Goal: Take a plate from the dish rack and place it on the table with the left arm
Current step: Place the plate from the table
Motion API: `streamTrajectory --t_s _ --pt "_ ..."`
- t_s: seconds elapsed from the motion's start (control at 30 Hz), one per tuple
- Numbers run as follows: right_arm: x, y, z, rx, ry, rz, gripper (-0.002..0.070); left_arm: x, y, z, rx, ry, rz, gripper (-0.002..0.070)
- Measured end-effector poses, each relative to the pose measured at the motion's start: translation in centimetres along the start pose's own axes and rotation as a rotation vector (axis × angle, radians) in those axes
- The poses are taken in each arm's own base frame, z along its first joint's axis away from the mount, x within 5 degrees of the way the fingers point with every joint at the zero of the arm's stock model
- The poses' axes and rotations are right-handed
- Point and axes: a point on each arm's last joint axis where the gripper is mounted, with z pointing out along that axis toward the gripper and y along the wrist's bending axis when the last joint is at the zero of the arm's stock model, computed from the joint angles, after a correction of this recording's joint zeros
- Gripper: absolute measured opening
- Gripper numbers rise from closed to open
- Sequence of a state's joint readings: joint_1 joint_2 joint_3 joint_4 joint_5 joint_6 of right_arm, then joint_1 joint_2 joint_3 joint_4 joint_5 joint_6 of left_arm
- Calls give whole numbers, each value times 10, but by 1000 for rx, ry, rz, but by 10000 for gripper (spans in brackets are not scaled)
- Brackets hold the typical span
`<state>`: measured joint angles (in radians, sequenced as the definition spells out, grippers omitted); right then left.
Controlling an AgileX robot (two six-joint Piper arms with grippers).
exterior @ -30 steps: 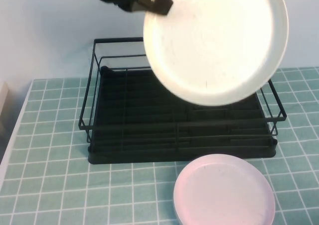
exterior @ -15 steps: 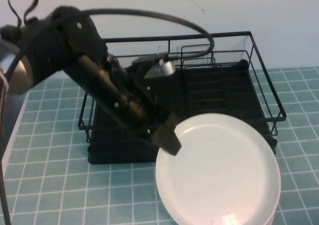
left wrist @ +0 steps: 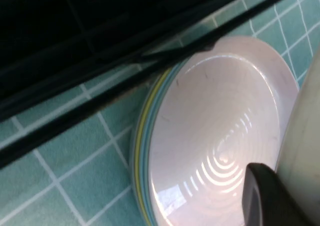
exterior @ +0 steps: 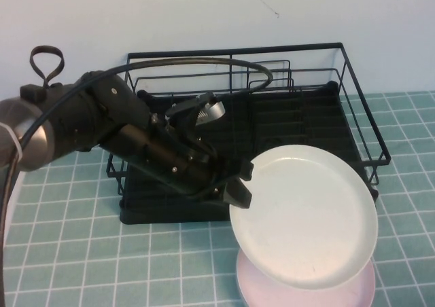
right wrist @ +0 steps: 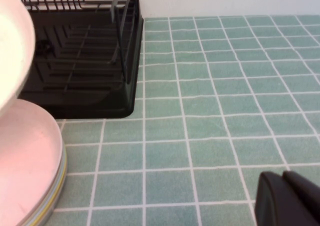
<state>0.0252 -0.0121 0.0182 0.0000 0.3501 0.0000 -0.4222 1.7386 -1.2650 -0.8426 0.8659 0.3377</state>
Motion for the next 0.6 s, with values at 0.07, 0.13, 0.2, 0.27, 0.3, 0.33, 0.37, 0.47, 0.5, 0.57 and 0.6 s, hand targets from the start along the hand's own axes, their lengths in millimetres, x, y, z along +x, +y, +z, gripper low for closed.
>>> streamTrajectory --t_s 0.07,0.13,0.2,0.27,0.3,0.33,0.37,0.47,0.5,0.57,0.6 --pt "0 0 0 0 0 0 -1 0 -3 4 -4 -5 5 44" --pt "0 0 0 0 0 0 -1 4 -7 13 -12 17 26 44" --pt "0 0 0 0 0 0 -1 8 -10 22 -27 45 50 44" --pt "0 0 0 0 0 0 -1 14 -13 34 -48 85 80 44" --pt "0 0 0 0 0 0 -1 16 -14 39 -63 98 94 44" --pt "0 0 0 0 0 0 -1 19 -15 44 -72 111 100 44" --pt "0 0 0 0 0 0 -1 21 -15 49 -83 117 102 44" --pt "0 0 0 0 0 0 -1 23 -16 58 -98 125 113 44" --pt "0 0 0 0 0 0 -1 24 -16 60 -99 129 112 44" --pt "0 0 0 0 0 0 -1 26 -17 63 -102 137 121 44" --pt "0 0 0 0 0 0 -1 26 -17 64 -106 141 123 47"
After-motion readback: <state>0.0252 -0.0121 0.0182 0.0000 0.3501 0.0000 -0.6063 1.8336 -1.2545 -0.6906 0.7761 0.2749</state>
